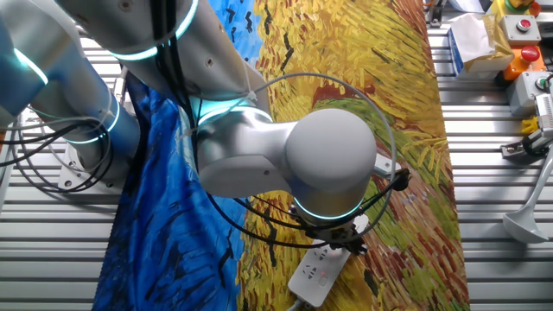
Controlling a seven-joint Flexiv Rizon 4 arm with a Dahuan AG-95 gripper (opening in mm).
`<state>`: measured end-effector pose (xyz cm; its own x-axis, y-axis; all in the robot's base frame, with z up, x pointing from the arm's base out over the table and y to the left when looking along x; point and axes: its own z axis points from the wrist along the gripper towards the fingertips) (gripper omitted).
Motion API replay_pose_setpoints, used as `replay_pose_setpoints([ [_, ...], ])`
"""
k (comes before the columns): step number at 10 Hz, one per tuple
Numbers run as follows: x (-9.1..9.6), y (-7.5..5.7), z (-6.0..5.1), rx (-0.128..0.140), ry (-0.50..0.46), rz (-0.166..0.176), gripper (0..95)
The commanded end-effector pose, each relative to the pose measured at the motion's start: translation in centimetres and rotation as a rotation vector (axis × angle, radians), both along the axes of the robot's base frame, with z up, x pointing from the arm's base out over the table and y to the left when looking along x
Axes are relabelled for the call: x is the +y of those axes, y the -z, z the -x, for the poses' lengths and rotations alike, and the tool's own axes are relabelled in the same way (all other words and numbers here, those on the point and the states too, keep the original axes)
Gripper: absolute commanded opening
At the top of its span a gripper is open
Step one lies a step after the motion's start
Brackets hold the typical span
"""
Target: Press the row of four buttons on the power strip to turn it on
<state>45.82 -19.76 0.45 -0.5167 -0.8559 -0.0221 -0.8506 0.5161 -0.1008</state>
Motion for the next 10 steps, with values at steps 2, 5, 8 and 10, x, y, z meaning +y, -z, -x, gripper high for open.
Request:
replay_pose_setpoints([
  [2,0.0,0.6,0.2,0.000,-0.003,0.002,95.0],
  [5,0.0,-0.2,0.3,0.000,-0.001,0.009,95.0],
  [8,0.2,-2.0,0.5,0.012,0.004,0.011,95.0],
  [10,0.3,-2.4,0.7,0.016,0.004,0.011,95.0],
])
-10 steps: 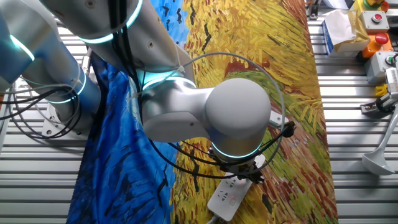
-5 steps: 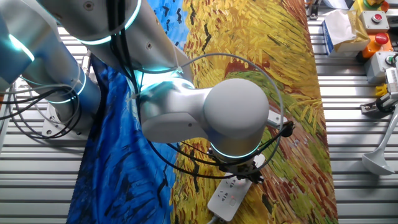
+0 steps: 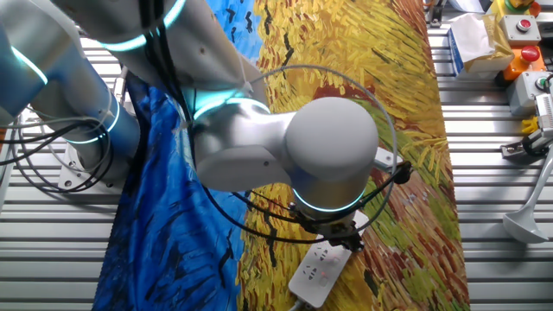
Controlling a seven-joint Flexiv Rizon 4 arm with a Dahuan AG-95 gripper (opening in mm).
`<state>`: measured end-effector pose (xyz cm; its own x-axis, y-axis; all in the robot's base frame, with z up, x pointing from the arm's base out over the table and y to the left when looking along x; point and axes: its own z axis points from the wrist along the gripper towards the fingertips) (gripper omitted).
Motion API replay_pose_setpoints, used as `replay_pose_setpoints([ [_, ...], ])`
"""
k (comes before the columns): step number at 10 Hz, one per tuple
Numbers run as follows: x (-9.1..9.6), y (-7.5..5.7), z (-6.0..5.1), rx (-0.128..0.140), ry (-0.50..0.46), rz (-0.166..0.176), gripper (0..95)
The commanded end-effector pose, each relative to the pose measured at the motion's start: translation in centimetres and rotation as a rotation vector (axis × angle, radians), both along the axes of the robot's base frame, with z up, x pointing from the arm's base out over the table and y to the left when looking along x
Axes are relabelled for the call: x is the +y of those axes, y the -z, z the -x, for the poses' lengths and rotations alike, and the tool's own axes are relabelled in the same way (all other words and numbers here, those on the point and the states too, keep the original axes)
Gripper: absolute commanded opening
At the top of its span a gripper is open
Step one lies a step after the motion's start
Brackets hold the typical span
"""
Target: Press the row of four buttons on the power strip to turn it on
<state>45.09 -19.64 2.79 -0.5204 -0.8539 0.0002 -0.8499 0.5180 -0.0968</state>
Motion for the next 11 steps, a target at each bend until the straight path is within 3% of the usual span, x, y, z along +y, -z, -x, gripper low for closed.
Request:
replay_pose_setpoints([
  [1,0.1,-0.3,0.4,0.002,-0.003,-0.006,95.0],
  [4,-1.7,-1.5,2.5,0.004,-0.012,0.020,95.0],
  [5,-1.7,-1.5,2.5,0.008,-0.012,0.028,95.0],
  [9,-1.7,-1.5,2.5,0.006,-0.003,-0.004,95.0],
  [10,-1.5,-1.5,2.3,0.007,0.006,-0.027,95.0],
  [11,-0.4,-1.5,1.1,0.010,0.013,-0.029,95.0],
])
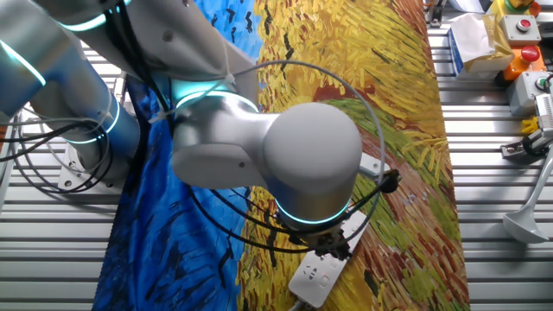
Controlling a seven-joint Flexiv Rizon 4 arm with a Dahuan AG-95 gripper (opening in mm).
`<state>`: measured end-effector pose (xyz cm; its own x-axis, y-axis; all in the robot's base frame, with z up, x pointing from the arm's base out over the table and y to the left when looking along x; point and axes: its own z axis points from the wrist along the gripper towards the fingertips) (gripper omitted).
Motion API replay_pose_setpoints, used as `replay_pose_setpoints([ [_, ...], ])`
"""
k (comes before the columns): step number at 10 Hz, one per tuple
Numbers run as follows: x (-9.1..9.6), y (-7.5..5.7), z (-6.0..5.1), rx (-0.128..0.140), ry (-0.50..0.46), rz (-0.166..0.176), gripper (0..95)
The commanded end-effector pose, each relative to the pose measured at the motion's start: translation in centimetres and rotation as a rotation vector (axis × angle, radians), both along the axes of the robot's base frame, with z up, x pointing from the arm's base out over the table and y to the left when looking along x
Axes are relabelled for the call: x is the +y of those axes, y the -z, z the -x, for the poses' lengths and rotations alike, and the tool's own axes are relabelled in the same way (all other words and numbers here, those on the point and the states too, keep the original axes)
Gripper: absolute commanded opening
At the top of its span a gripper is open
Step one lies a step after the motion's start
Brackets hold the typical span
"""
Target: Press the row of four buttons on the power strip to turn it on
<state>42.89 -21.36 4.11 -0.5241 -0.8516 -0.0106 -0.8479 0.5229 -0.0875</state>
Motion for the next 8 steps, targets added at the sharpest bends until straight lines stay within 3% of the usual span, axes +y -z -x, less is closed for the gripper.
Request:
replay_pose_setpoints([
  [1,1.9,-0.2,-1.9,0.010,0.011,-0.016,95.0],
  [2,3.1,-0.2,-3.1,0.014,0.017,-0.013,95.0],
  [5,4.5,-0.8,-5.3,0.030,0.028,-0.001,95.0],
  [8,5.4,-0.7,-5.6,0.033,0.047,0.000,95.0],
])
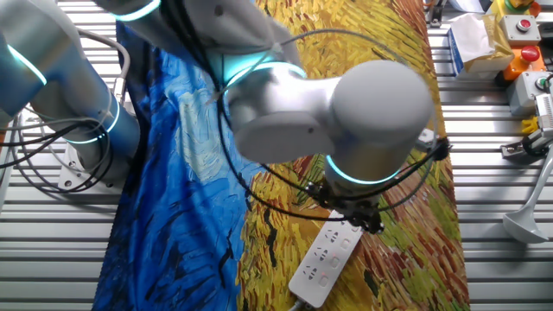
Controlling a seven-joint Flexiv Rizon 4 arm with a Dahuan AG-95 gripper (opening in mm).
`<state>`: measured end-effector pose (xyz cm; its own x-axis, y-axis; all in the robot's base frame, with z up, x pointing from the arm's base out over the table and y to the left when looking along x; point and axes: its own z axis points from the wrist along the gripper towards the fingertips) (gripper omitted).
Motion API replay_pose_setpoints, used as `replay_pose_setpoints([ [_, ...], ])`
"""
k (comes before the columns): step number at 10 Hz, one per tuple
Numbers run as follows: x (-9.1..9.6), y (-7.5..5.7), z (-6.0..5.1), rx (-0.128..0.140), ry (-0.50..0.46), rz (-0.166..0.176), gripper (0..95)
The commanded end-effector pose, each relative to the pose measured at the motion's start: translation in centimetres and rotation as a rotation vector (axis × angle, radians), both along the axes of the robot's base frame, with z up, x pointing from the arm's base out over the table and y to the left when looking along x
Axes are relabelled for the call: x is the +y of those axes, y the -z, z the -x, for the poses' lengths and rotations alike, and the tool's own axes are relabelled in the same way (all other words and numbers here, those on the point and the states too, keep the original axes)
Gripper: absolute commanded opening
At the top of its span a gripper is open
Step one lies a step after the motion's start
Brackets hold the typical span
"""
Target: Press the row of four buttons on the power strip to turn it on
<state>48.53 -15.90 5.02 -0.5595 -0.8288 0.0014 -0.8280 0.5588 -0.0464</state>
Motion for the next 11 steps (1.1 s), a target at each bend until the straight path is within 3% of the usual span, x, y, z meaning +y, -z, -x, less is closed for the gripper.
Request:
replay_pose_setpoints([
  [1,0.4,0.5,0.0,-0.007,0.013,0.022,95.0],
  [6,-0.1,2.5,0.4,-0.010,0.003,0.019,95.0],
  [11,-0.3,3.2,1.0,-0.017,0.008,0.008,95.0],
])
